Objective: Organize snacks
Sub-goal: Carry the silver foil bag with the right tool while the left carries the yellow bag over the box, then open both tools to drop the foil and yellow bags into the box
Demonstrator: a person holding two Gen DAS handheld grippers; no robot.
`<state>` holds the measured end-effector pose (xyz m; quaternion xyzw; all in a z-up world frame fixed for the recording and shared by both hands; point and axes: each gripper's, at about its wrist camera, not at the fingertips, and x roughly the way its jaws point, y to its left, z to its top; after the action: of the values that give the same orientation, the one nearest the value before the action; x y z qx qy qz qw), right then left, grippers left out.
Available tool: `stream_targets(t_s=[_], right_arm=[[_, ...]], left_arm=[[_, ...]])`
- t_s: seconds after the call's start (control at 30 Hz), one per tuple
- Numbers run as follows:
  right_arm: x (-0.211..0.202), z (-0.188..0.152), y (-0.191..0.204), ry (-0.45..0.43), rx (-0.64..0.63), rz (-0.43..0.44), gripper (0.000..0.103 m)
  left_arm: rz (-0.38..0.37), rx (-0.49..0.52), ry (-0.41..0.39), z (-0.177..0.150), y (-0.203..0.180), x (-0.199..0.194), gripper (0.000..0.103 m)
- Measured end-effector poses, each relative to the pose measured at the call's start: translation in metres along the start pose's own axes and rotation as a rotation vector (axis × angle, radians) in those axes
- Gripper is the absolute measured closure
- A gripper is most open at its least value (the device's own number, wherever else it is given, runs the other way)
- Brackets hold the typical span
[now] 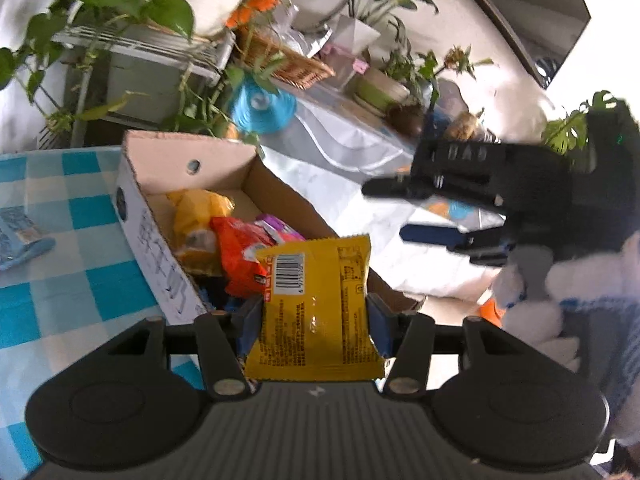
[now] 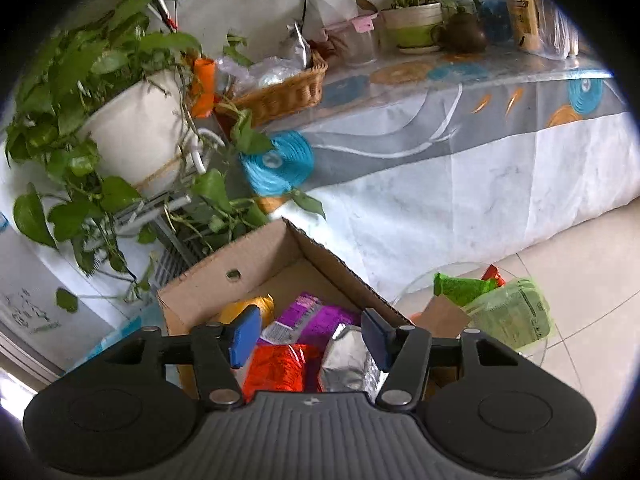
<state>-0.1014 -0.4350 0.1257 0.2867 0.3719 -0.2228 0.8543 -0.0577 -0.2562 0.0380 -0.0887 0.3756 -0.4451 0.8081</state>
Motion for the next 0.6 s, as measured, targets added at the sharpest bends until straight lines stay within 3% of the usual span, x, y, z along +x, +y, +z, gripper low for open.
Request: stream_targets(t_s=[0.1,0.2,0.6], right_arm=[[-0.002,0.0,0.0,-0.007,0.005,-0.001,0.038],[0.0,0.0,0.0,0.006,0.004,0.003,0.037],[0.0,-0.001,0.007,0.005,-0.02,0.018,0.035]], left_arm=[[-0.004,0.011,0.059,-0.003,-0.006,0.012,0.037],[-0.007,0.019,0.046,-0.008,-0.007,0.009,0.027],[0.013,0.006,0.019,-0.004,0.007,-0.02,0.022]])
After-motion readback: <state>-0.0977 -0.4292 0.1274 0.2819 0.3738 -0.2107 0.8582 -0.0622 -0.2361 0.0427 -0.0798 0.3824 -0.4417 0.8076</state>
